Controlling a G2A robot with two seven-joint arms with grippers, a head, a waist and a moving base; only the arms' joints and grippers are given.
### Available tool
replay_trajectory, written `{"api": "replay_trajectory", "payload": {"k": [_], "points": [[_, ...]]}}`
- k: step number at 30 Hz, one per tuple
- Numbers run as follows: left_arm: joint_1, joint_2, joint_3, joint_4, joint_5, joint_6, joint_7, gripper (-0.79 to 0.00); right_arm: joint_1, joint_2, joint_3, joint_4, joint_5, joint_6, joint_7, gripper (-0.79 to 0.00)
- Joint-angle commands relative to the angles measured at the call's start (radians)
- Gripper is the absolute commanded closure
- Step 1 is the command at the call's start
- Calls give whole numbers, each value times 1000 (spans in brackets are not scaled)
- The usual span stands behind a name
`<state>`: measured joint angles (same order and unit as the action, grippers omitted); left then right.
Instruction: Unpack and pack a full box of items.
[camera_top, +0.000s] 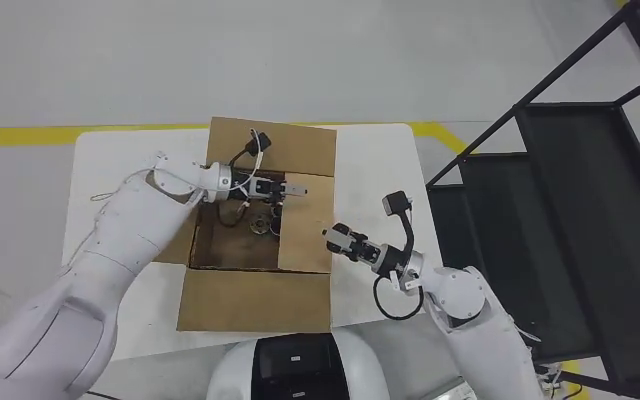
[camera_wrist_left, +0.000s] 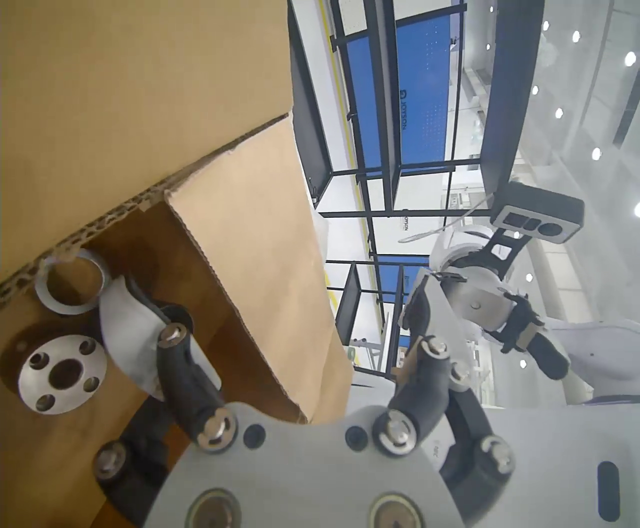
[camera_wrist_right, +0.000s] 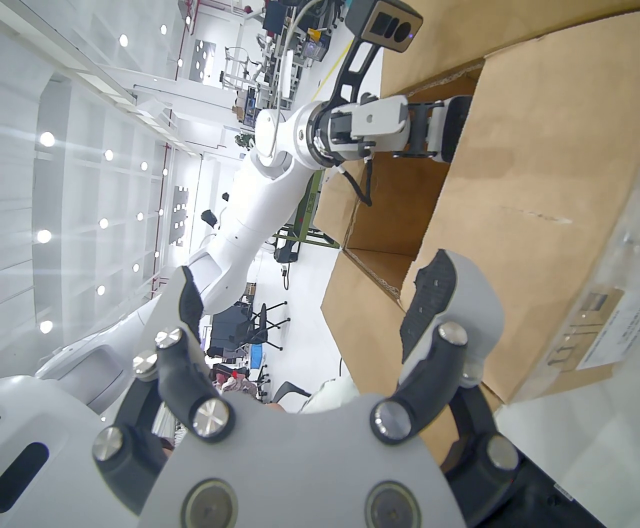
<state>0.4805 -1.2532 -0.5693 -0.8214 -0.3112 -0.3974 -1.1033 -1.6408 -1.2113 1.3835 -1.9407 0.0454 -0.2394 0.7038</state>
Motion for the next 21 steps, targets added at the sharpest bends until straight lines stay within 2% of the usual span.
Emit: {"api": "replay_trajectory", "payload": {"k": [1,5,8,14,18,21], "points": [[-8,-18,9,20,-15,-14,9,-785,-2,1,-2,1,0,-3,0,-785],[-21,-42,5,31,-74,-75,-18,-785,-8,5,-7,-2,-8,-11,9,-785],[-22,-51,-14,6,-153,-116,-71,-785,-19,9,-8,-17,-11,-24,24,-785],[-22,-75,-45,-24,-352,-112,-207,-785,-51,18,14,-50,5,-68,54,-785],[-33,-107,-19,-36,-380,-102,-218,-785,-79,24,29,-70,19,-110,69,-785],[-42,-138,10,-11,-386,-92,-211,-785,-105,28,41,-87,34,-146,79,-785]]}}
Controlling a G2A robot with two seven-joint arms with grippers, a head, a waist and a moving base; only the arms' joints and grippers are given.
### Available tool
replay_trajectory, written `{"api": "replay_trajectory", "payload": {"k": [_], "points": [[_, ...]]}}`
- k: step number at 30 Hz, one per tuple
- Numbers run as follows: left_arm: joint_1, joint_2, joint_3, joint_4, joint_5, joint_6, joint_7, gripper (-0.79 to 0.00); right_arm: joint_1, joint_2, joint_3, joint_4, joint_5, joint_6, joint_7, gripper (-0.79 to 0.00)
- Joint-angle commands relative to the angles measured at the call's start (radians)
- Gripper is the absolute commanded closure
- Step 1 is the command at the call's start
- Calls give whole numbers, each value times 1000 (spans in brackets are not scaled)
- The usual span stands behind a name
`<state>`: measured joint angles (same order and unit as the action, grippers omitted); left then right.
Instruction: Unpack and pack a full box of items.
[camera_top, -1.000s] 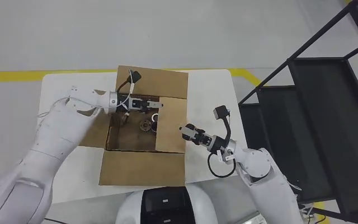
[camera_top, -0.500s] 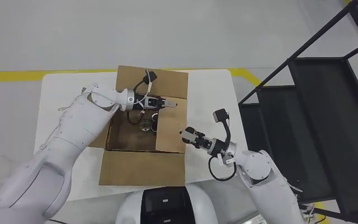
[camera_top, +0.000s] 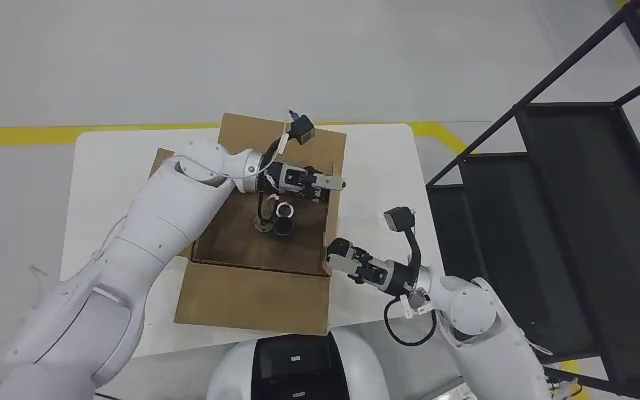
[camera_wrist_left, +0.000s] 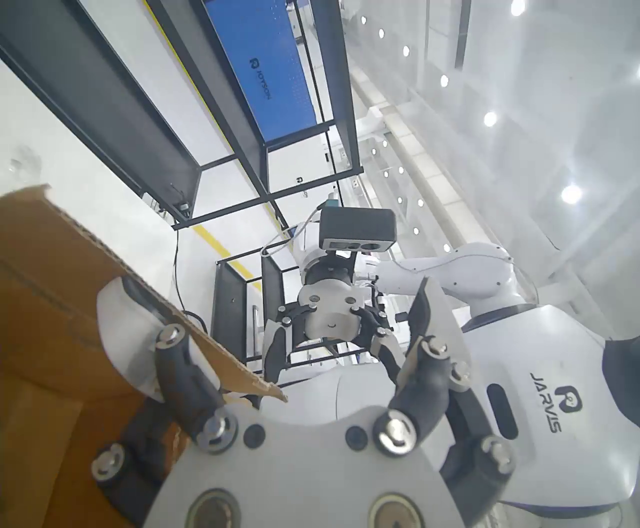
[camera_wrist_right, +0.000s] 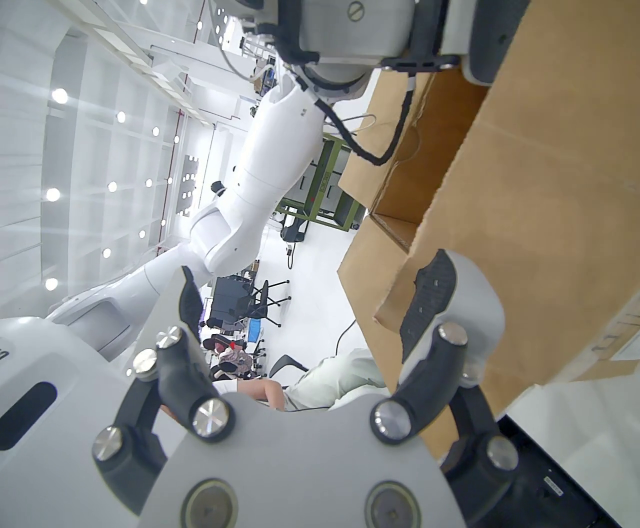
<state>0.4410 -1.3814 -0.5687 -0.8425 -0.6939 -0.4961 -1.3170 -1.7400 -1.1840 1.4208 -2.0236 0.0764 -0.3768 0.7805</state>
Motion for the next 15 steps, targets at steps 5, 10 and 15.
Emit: {"api": "replay_trajectory", "payload": {"k": [5,10,15], "points": [[-12,-70,73,77,11,35,19,-785,-31,8,22,-23,11,-40,14,-785],[-14,-125,115,166,27,29,29,-785,-48,13,33,-32,19,-80,4,-785],[-28,-159,114,251,18,6,17,-785,-74,18,60,-48,20,-105,-24,-785]]}}
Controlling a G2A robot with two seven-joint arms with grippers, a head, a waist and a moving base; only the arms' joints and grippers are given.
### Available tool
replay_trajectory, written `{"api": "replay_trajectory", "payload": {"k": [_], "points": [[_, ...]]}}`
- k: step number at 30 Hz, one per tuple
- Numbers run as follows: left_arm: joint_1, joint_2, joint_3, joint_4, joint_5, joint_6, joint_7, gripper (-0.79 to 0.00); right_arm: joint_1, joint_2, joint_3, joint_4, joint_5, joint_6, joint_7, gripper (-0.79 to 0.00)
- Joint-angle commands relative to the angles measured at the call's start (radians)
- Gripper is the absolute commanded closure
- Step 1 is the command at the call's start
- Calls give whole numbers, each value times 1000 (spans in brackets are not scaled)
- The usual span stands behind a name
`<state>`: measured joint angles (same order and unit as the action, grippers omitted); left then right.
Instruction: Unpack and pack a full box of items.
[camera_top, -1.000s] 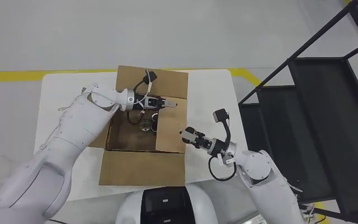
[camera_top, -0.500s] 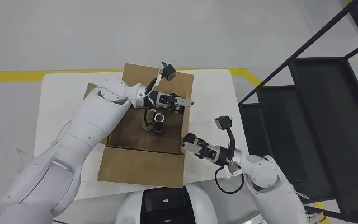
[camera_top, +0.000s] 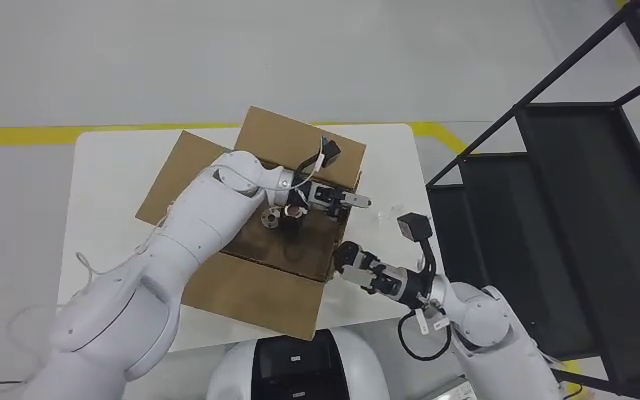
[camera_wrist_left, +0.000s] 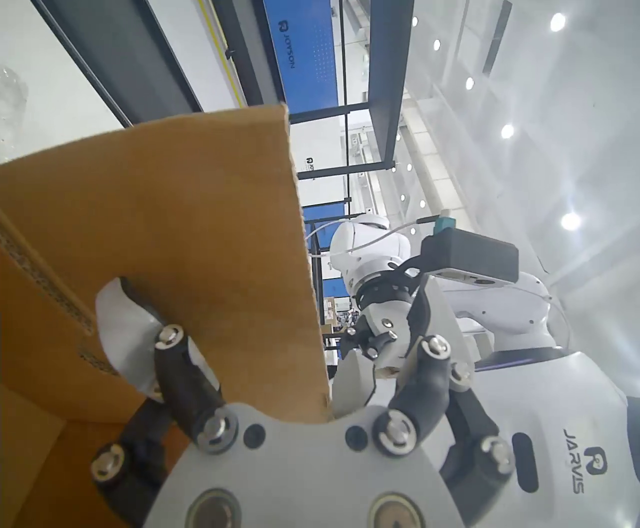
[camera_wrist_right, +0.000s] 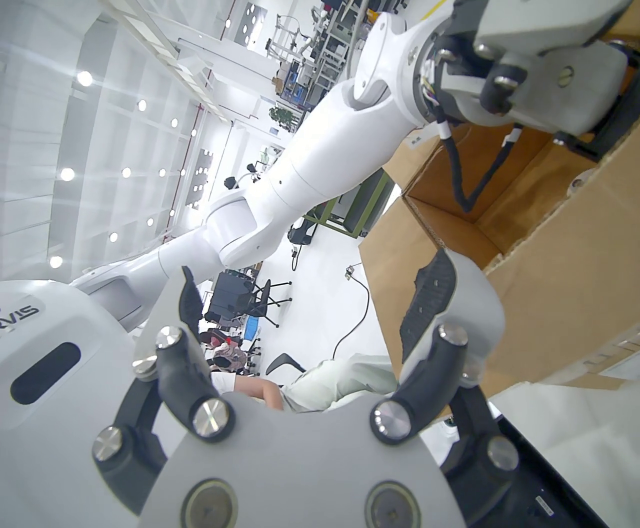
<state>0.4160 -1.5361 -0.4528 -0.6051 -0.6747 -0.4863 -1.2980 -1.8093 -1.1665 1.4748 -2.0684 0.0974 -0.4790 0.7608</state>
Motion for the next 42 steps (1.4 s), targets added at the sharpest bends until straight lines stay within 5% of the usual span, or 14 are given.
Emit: {"api": "replay_trajectory", "payload": {"k": [1,16,27,33,42], "points": [[-7,-10,-4,26,-3,-10,-5,-785,-11,2,12,-9,-1,-8,-10,-785],[-16,-71,-2,29,46,-34,-1,-785,-66,16,48,-73,-15,23,-26,-785],[-25,-87,-51,123,21,-44,8,-785,-18,14,-2,-7,-117,296,-162,-785],[-66,-12,-185,66,-47,-61,25,-785,46,6,-34,57,-186,466,-293,-785],[47,197,-467,-226,65,-31,-5,-785,108,-1,-82,97,-235,601,-361,-785]]}}
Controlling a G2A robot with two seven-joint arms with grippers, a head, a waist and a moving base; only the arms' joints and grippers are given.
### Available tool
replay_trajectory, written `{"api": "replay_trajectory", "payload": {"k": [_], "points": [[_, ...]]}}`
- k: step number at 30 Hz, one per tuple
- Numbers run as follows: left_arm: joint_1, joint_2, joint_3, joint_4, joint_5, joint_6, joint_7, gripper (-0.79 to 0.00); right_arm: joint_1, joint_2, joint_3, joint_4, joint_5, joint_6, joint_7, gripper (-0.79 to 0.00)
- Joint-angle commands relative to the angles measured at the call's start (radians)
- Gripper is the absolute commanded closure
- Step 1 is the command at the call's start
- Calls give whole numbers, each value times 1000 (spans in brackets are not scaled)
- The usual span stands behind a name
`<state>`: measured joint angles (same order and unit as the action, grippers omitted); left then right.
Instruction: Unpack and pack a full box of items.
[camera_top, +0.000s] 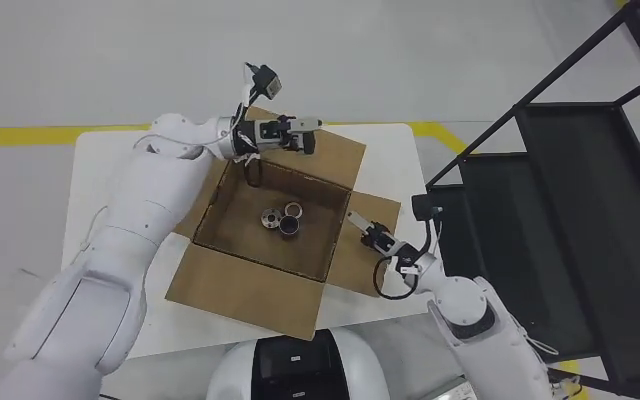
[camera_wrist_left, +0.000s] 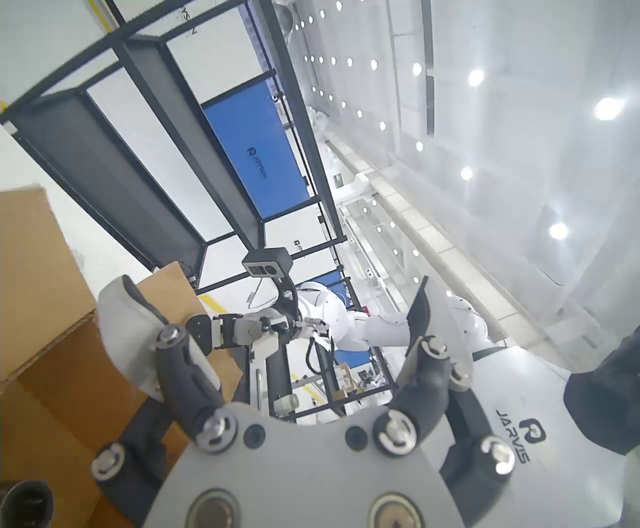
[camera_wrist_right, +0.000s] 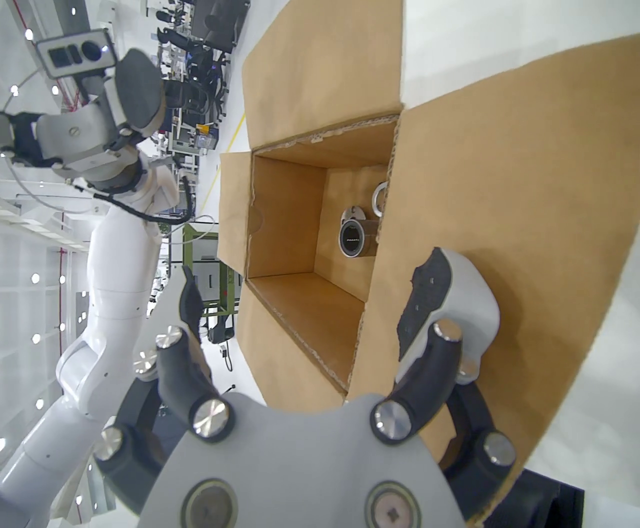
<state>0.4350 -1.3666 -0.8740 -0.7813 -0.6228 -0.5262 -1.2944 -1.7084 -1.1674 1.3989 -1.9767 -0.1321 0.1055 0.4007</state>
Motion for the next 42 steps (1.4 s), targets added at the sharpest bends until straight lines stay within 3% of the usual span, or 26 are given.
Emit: {"api": "replay_trajectory", "payload": {"k": [1,5,9,14,22,26,32,38,42], "points": [[54,52,-89,-90,32,14,-13,-785,15,-1,-13,11,-12,34,-2,-785],[170,132,-254,-251,128,34,-33,-785,44,-4,-42,29,-33,80,3,-785],[268,180,-378,-373,197,95,-31,-785,65,-6,-61,43,-41,111,11,-785],[349,210,-464,-460,222,146,-16,-785,87,-9,-77,34,-35,97,4,-785],[434,245,-585,-533,237,149,3,-785,66,-9,-87,-61,-40,-69,-20,-785],[483,266,-672,-560,276,138,40,-785,96,-12,-129,-65,-57,-101,-5,-785],[540,292,-765,-541,373,153,104,-785,193,-26,-229,-20,-69,-65,9,-785],[521,307,-760,-443,445,198,101,-785,284,-45,-327,36,-68,-18,14,-785],[480,310,-728,-373,483,179,107,-785,318,-55,-362,63,-62,-6,4,-785]]}}
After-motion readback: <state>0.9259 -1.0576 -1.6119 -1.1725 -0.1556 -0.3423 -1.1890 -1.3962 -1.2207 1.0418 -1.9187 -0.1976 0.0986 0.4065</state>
